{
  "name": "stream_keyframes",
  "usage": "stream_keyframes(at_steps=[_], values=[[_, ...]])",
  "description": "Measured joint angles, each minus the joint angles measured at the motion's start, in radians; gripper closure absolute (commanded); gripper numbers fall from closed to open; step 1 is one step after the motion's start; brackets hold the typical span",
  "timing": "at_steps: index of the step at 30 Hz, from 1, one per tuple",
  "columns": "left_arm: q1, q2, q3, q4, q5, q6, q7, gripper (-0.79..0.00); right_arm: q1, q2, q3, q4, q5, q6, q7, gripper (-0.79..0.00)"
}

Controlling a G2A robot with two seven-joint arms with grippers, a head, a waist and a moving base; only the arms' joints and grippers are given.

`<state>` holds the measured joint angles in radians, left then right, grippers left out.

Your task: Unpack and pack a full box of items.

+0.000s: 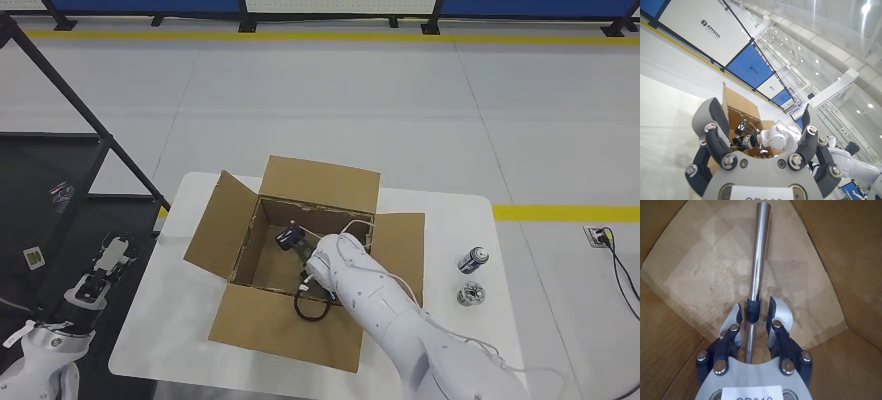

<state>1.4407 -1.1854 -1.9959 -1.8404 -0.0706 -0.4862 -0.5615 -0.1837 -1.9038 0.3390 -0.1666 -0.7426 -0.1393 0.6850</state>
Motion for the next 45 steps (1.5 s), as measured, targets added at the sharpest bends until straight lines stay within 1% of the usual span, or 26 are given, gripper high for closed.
stream_keyframes(at_steps=[2, 5, 9, 15, 18, 25, 35, 41, 45], values=[[0.0, 0.0, 0.0, 0.0, 0.0, 0.0, 0.0, -0.785, -0.003, -0.001, 0.003, 0.003, -0.003, -0.001, 0.0, -0.246], [0.0, 0.0, 0.0, 0.0, 0.0, 0.0, 0.0, -0.785, -0.005, -0.002, 0.006, 0.006, -0.009, 0.0, 0.005, -0.12], [0.0, 0.0, 0.0, 0.0, 0.0, 0.0, 0.0, -0.785, -0.006, -0.002, 0.01, 0.009, -0.016, 0.002, 0.009, 0.0], [0.0, 0.0, 0.0, 0.0, 0.0, 0.0, 0.0, -0.785, 0.004, 0.0, 0.025, 0.014, -0.011, -0.013, 0.008, 0.0], [0.0, 0.0, 0.0, 0.0, 0.0, 0.0, 0.0, -0.785, 0.02, 0.005, 0.045, 0.014, 0.017, -0.052, -0.002, 0.0], [0.0, 0.0, 0.0, 0.0, 0.0, 0.0, 0.0, -0.785, 0.07, 0.023, 0.09, 0.017, 0.082, -0.194, 0.039, 0.0], [0.0, 0.0, 0.0, 0.0, 0.0, 0.0, 0.0, -0.785, 0.117, 0.066, 0.149, -0.009, 0.159, -0.478, 0.05, 0.0], [0.0, 0.0, 0.0, 0.0, 0.0, 0.0, 0.0, -0.785, 0.141, 0.097, 0.184, -0.028, 0.199, -0.579, 0.072, 0.0], [0.0, 0.0, 0.0, 0.0, 0.0, 0.0, 0.0, -0.785, 0.151, 0.121, 0.205, -0.049, 0.217, -0.619, 0.096, 0.0]])
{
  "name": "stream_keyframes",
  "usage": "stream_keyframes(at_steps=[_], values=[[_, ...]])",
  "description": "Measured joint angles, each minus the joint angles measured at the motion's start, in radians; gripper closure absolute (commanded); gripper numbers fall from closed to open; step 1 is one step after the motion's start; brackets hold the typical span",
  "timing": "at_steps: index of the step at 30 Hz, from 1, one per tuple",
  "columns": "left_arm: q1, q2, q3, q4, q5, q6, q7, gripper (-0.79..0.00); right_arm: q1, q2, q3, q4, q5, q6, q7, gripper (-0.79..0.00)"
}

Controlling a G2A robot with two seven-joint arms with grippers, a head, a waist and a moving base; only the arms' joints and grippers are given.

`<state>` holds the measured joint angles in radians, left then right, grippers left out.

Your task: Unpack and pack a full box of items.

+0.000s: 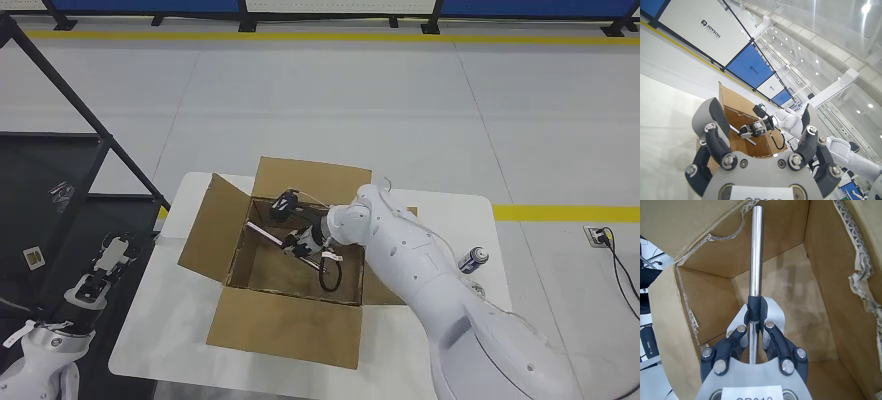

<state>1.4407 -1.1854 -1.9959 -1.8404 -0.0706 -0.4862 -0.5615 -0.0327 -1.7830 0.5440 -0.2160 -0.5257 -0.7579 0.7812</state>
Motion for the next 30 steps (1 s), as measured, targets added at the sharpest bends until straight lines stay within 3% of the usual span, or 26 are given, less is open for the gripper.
stream_keyframes(at_steps=[10, 16, 18, 22, 26, 30], values=[[0.0, 0.0, 0.0, 0.0, 0.0, 0.0, 0.0, -0.785, 0.007, 0.077, 0.057, -0.087, 0.024, -0.002, 0.072, 0.0], [0.0, 0.0, 0.0, 0.0, 0.0, 0.0, 0.0, -0.785, -0.044, 0.154, 0.113, -0.247, -0.007, 0.024, 0.027, 0.0], [0.0, 0.0, 0.0, 0.0, 0.0, 0.0, 0.0, -0.785, -0.075, 0.193, 0.148, -0.343, -0.043, 0.083, 0.011, 0.0], [0.0, 0.0, 0.0, 0.0, 0.0, 0.0, 0.0, -0.785, -0.201, 0.283, 0.258, -0.633, -0.133, 0.235, 0.035, 0.0], [0.0, 0.0, 0.0, 0.0, 0.0, 0.0, 0.0, -0.785, -0.474, 0.393, 0.478, -1.114, -0.245, 0.392, 0.16, 0.0], [0.0, 0.0, 0.0, 0.0, 0.0, 0.0, 0.0, -0.785, -0.748, 0.451, 0.678, -1.522, -0.307, 0.46, 0.225, 0.0]])
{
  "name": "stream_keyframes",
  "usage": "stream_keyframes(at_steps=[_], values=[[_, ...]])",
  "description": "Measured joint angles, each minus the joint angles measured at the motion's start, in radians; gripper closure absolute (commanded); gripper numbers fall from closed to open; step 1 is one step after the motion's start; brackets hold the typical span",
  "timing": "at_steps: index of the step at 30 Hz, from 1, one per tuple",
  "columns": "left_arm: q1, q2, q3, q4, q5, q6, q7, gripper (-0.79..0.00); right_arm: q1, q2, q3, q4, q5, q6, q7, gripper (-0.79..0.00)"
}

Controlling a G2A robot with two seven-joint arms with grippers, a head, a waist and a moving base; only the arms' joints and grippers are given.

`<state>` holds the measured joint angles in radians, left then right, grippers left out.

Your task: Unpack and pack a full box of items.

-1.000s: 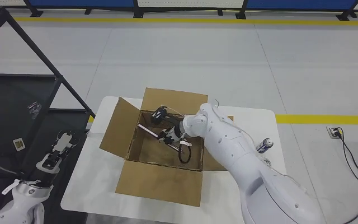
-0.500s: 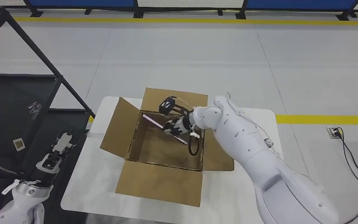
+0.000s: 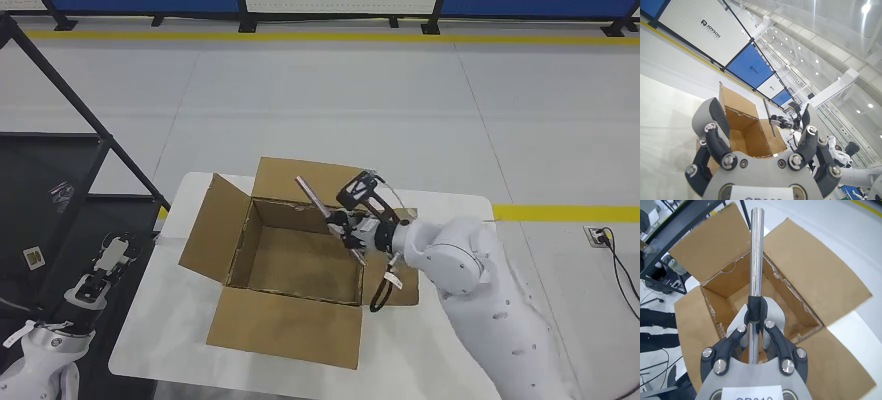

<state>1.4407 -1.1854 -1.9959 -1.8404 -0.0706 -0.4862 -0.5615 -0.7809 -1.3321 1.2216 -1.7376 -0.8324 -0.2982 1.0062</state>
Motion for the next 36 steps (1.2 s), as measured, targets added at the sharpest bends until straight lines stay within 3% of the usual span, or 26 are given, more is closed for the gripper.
stream_keyframes(at_steps=[5, 17, 30, 36], values=[[0.0, 0.0, 0.0, 0.0, 0.0, 0.0, 0.0, -0.785, -0.214, 0.026, 0.154, -0.262, -0.057, 0.059, -0.042, 0.0], [0.0, 0.0, 0.0, 0.0, 0.0, 0.0, 0.0, -0.785, -0.526, 0.049, 0.41, -0.479, -0.101, 0.252, -0.129, 0.0], [0.0, 0.0, 0.0, 0.0, 0.0, 0.0, 0.0, -0.785, -0.536, 0.049, 0.408, -0.472, -0.108, 0.262, -0.137, 0.0], [0.0, 0.0, 0.0, 0.0, 0.0, 0.0, 0.0, -0.785, -0.508, 0.052, 0.407, -0.344, -0.101, 0.318, -0.136, 0.0]])
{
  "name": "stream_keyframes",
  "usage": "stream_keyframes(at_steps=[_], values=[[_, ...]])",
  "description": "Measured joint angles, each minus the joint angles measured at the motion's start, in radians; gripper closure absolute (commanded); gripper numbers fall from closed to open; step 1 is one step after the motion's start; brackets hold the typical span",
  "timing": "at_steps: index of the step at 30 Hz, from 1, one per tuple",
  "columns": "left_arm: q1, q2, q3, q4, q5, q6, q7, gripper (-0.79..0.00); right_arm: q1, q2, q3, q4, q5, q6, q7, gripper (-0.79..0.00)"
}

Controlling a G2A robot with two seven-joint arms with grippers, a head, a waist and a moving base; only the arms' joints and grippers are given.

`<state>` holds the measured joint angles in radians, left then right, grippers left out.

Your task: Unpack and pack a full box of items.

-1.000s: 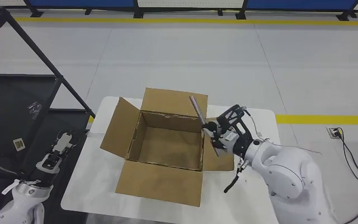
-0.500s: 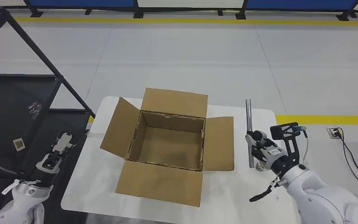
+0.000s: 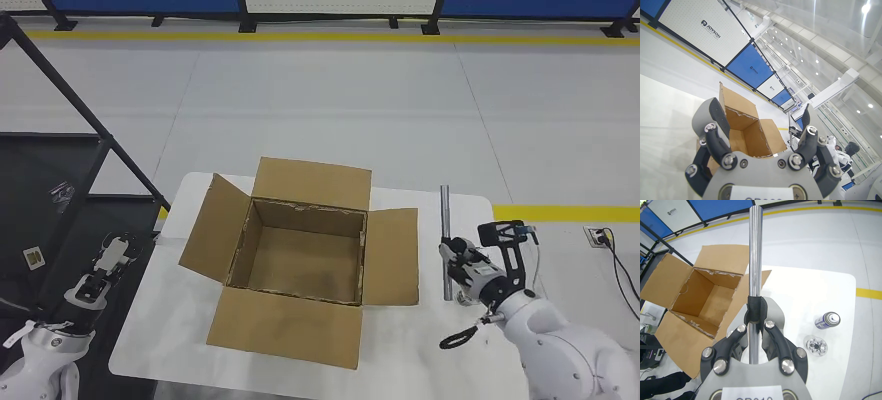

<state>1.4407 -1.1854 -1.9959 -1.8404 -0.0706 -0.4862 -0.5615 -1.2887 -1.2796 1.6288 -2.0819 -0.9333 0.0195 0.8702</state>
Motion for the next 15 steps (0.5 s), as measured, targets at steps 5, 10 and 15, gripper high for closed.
stream_keyframes(at_steps=[5, 10, 15], values=[[0.0, 0.0, 0.0, 0.0, 0.0, 0.0, 0.0, -0.785, 0.03, 0.006, 0.022, 0.146, -0.003, 0.032, 0.034, 0.0], [0.0, 0.0, 0.0, 0.0, 0.0, 0.0, 0.0, -0.785, 0.053, 0.013, 0.014, 0.269, -0.017, 0.023, 0.079, 0.0], [0.0, 0.0, 0.0, 0.0, 0.0, 0.0, 0.0, -0.785, 0.052, 0.017, -0.022, 0.334, -0.036, -0.002, 0.096, 0.0]])
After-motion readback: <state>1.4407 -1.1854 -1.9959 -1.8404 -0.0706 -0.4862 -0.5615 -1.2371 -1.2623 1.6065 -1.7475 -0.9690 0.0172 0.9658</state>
